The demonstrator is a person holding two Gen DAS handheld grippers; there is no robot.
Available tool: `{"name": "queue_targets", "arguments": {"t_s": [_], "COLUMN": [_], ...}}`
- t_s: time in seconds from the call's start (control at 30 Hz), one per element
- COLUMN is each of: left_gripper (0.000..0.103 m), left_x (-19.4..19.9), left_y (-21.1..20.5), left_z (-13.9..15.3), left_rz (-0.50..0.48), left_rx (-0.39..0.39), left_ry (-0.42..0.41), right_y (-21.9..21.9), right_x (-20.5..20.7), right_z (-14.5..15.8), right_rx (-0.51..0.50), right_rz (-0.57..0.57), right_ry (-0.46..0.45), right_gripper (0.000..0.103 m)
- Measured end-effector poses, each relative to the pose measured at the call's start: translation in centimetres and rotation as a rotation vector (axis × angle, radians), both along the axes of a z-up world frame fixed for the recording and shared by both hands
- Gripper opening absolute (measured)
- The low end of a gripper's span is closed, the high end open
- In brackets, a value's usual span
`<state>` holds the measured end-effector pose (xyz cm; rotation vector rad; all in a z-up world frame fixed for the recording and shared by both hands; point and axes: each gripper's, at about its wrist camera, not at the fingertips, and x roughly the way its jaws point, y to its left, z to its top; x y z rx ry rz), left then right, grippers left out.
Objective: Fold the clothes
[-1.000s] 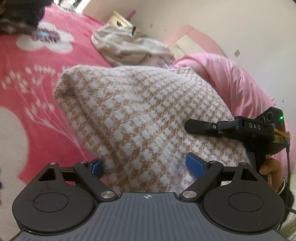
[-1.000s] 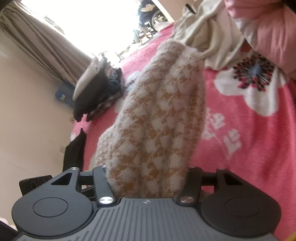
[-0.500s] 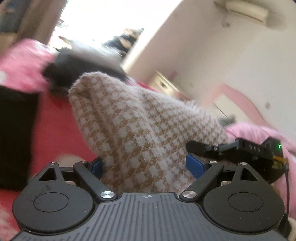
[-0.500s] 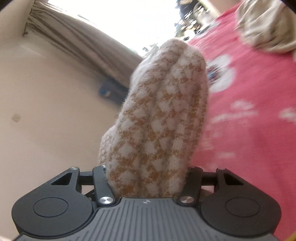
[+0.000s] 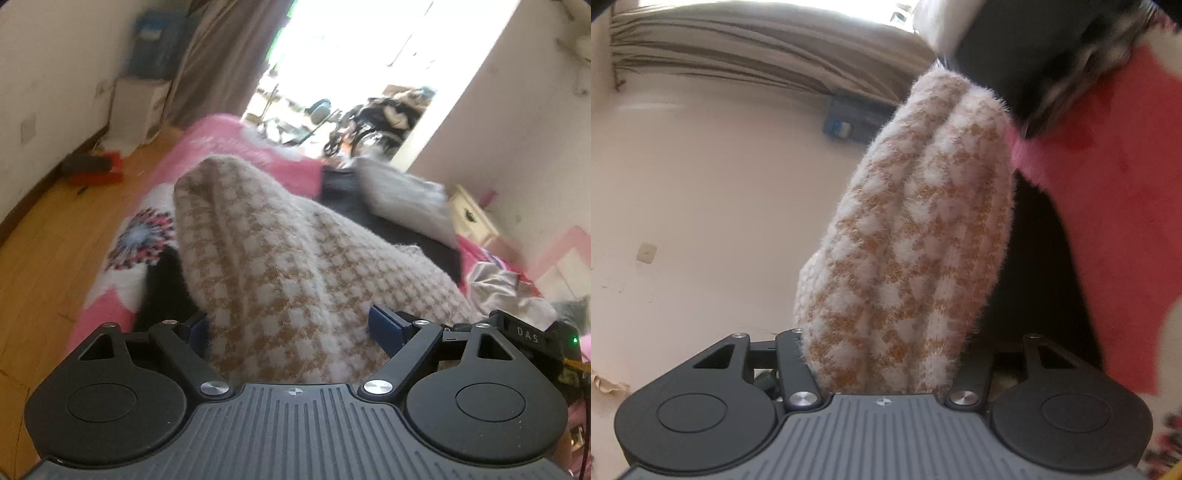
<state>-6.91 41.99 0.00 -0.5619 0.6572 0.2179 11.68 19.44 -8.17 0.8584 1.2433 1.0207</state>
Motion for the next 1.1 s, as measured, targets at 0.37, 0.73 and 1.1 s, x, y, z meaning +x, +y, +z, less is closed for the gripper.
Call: {"name": "queue_targets", "arguments": {"t_s": [0.37, 0.73, 1.1], "left_gripper": [0.085, 0.086, 0.083], "left_x": [1.7, 0.1, -3.4], "left_y": [7.6, 7.7, -1.9], "left_z": [-11.5, -8.3, -5.0], "left_rz": [0.030, 0.029, -0.225], "left_rx": [-0.094, 0.036, 0.469], "left_ry": [0.085, 0.065, 0.058], "right_y": [5.7, 0.5, -1.7], "right_x": [-0.1, -0.7, -6.7], "right_z": [-10.0, -8.1, 2.1], "right_rx": [-0.121, -0.084, -0.075], "right_rz": [-0.018, -0.058, -0.008], "right_ry": [-0.053, -0.056, -0.688], "right_gripper": [0.062, 0.089, 0.038]}}
